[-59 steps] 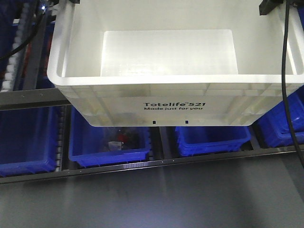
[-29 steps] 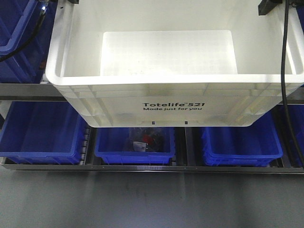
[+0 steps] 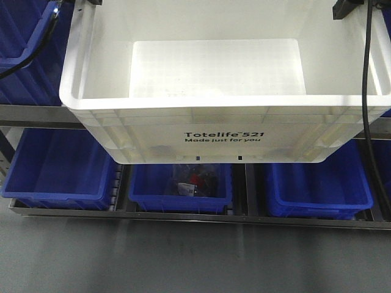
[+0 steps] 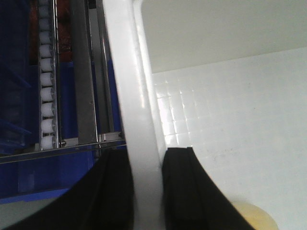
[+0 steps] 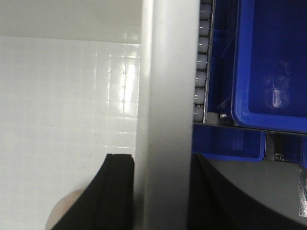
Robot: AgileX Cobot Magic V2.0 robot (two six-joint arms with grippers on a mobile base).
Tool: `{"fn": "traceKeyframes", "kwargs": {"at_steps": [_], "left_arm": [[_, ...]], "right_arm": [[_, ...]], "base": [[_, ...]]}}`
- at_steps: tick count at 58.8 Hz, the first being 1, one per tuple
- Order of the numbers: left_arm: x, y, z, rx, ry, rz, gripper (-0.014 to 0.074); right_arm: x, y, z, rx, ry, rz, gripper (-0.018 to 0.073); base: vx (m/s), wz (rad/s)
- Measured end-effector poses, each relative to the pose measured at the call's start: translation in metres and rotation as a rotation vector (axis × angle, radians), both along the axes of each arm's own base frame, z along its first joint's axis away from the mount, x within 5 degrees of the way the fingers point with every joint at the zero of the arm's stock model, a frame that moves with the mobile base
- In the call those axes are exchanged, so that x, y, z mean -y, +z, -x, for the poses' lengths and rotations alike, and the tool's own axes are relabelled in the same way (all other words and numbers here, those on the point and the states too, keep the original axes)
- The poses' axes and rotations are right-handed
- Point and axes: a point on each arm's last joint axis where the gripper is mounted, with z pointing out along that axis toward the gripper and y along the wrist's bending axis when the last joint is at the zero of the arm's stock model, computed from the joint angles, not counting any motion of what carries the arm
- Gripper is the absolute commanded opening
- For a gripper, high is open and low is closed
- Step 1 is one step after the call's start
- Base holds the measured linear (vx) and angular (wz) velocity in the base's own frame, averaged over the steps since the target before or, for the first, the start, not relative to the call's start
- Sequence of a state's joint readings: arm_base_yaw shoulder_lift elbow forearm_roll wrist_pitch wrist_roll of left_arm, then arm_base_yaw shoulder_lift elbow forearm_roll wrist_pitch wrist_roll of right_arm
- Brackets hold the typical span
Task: Place moving items into box and shelve
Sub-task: 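Hold the tote steady with both grippers while aligning in front of the blue-bin shelf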
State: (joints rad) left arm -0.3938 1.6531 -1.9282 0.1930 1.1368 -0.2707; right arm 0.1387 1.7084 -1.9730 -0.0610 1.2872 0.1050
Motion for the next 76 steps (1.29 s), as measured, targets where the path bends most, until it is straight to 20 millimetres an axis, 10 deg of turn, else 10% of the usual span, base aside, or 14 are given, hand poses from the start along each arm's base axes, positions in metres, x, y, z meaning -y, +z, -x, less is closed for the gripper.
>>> {"fn": "traceKeyframes", "kwargs": {"at_steps": [76], "left_arm": [[-0.0001,0.0,0.0,0.0,0.0,-0.001,0.0002]], "right_arm": [[-0.0002,0.0,0.0,0.0,0.001,-0.002,-0.0005]], "base": [[0.02,0.06]]}}
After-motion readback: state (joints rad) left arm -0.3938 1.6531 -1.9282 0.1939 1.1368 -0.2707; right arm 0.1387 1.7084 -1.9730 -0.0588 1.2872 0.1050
